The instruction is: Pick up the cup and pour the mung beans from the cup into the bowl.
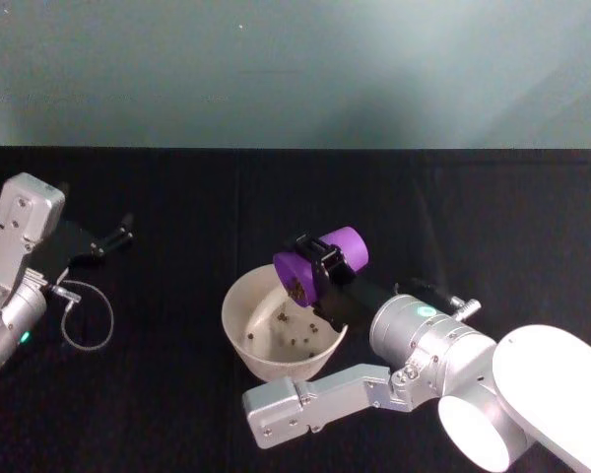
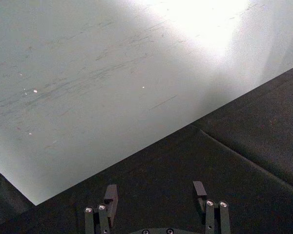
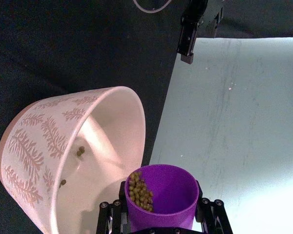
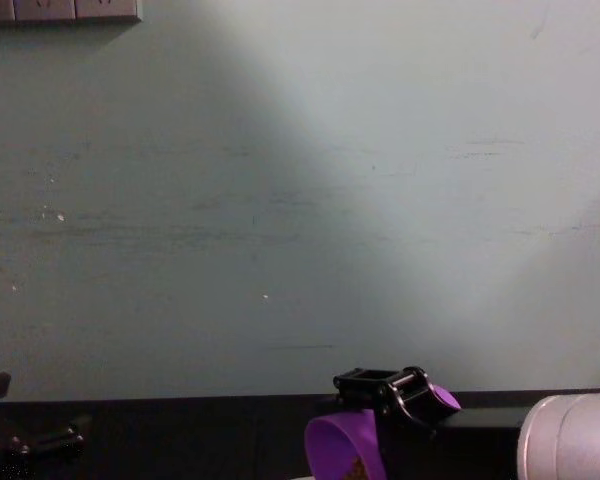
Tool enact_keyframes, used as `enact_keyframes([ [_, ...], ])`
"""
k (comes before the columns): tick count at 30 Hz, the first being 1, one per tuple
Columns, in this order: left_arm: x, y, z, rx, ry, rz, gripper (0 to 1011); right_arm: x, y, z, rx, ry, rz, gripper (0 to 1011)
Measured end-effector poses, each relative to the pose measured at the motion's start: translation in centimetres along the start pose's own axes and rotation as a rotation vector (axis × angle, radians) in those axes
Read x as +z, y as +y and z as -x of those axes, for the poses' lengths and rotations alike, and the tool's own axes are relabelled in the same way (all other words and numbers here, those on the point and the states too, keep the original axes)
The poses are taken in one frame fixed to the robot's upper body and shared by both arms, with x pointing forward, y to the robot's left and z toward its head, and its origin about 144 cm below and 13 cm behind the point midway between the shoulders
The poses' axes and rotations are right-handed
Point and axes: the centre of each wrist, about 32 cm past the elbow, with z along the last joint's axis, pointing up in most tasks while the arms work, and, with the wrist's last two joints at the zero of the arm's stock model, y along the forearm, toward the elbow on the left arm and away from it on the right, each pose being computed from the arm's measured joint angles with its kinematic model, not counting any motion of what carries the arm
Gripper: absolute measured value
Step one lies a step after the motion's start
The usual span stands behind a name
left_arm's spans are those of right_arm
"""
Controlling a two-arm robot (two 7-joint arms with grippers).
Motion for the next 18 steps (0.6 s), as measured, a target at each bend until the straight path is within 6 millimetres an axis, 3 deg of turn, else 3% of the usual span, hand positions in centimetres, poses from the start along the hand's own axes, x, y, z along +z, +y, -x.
enact_keyframes([
  [18,0.0,0.0,0.0,0.0,0.0,0.0,1000,0.13,-0.1,-0.18,-0.006,-0.024,0.006,739],
])
